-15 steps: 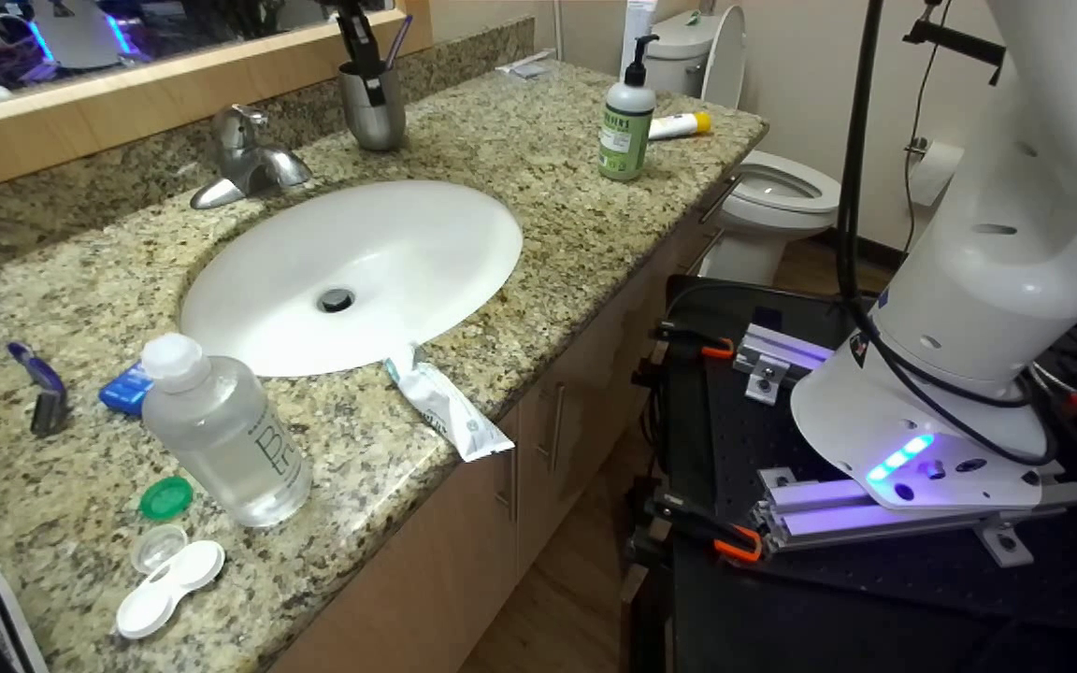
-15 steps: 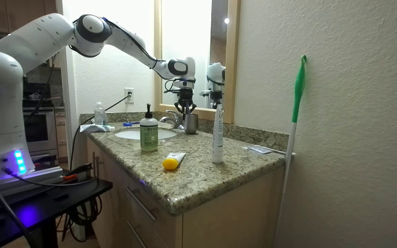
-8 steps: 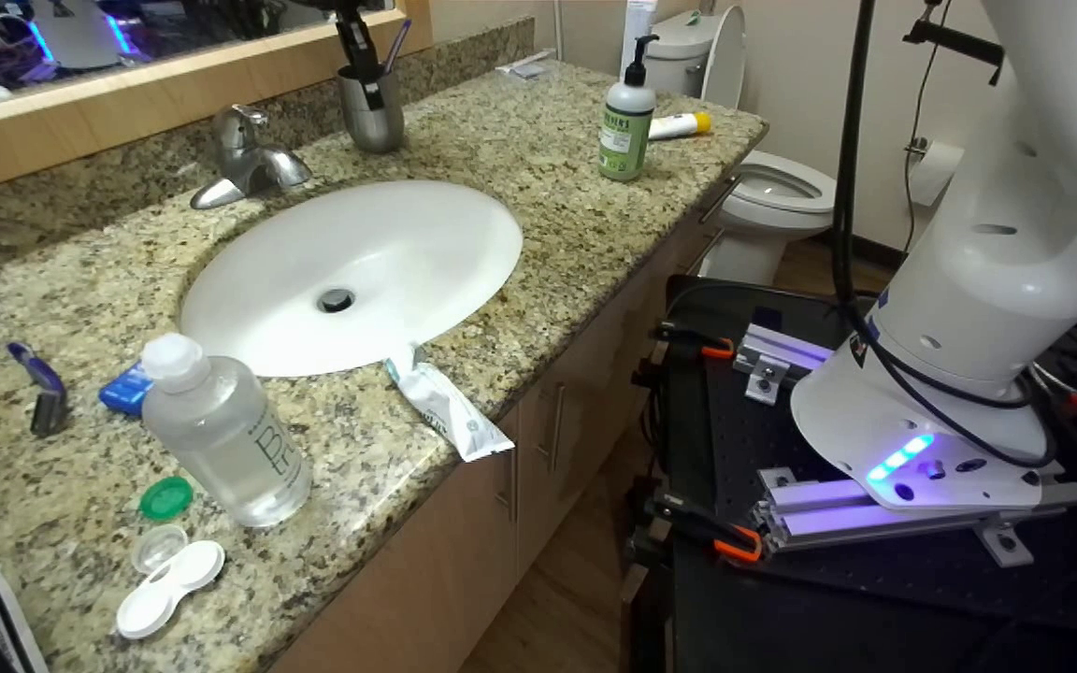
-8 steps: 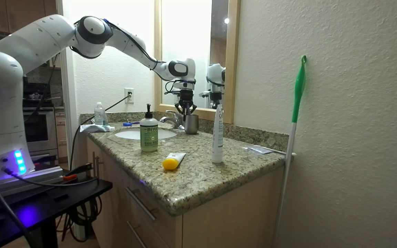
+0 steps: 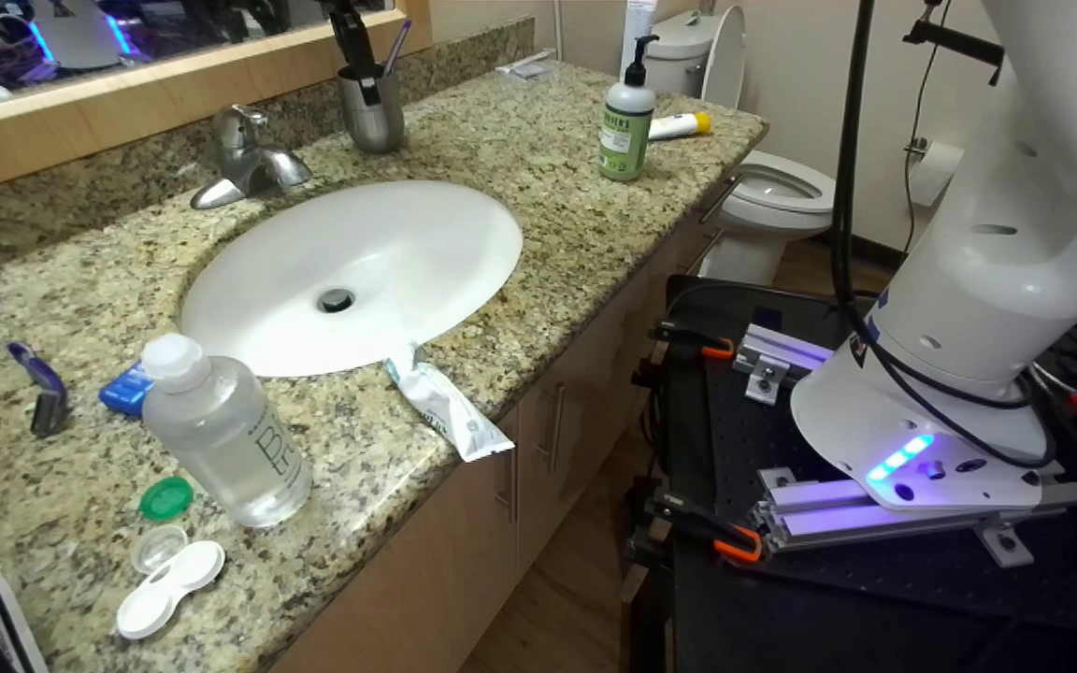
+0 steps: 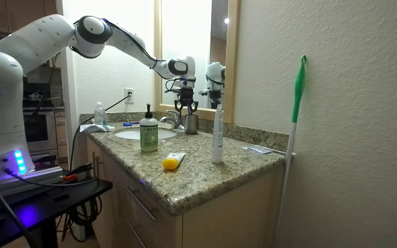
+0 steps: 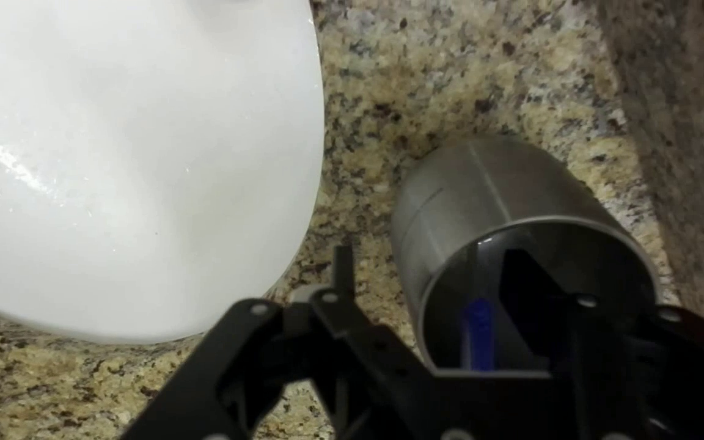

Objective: Move the toothbrush cup to the right, take out the toothbrush and put it on the counter

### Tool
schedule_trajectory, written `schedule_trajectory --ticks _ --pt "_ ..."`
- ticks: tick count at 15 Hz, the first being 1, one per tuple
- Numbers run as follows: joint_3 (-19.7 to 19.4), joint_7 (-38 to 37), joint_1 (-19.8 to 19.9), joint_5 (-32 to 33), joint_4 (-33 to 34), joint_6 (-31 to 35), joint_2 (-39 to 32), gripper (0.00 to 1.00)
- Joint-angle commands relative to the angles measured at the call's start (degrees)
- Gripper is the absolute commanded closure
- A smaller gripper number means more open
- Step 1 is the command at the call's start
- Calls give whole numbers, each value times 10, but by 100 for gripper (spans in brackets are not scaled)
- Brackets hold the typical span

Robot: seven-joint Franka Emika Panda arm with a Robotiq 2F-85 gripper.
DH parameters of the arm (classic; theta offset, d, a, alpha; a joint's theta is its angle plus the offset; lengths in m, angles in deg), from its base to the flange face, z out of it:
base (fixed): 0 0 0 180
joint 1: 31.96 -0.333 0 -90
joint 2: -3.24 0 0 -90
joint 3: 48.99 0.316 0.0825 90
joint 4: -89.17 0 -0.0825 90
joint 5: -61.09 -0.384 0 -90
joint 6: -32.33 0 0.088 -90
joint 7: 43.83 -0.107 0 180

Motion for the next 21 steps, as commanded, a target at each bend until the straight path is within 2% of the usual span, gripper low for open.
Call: schedule_trajectory --ticks 1,3,7,9,13,16,17,19,20,21 --pt "-3 -1 -13 5 -21 13 33 5" --pt "-2 6 -23 6 -37 24 60 0" --pt "-12 6 -57 30 -79 46 133 0" --pt "-26 -3 -82 65 -108 46 184 0" --pt "-64 -55 -109 130 -146 -8 260 0" --pt "-73 -46 -98 116 -179 -68 304 0" --pt "-29 -49 -56 123 -183 -92 318 0" --pt "-20 -49 -29 97 -199 -105 325 0" --pt "-12 -50 -29 123 -161 -101 303 0" --pt "-9 -49 -20 117 -170 -104 308 0"
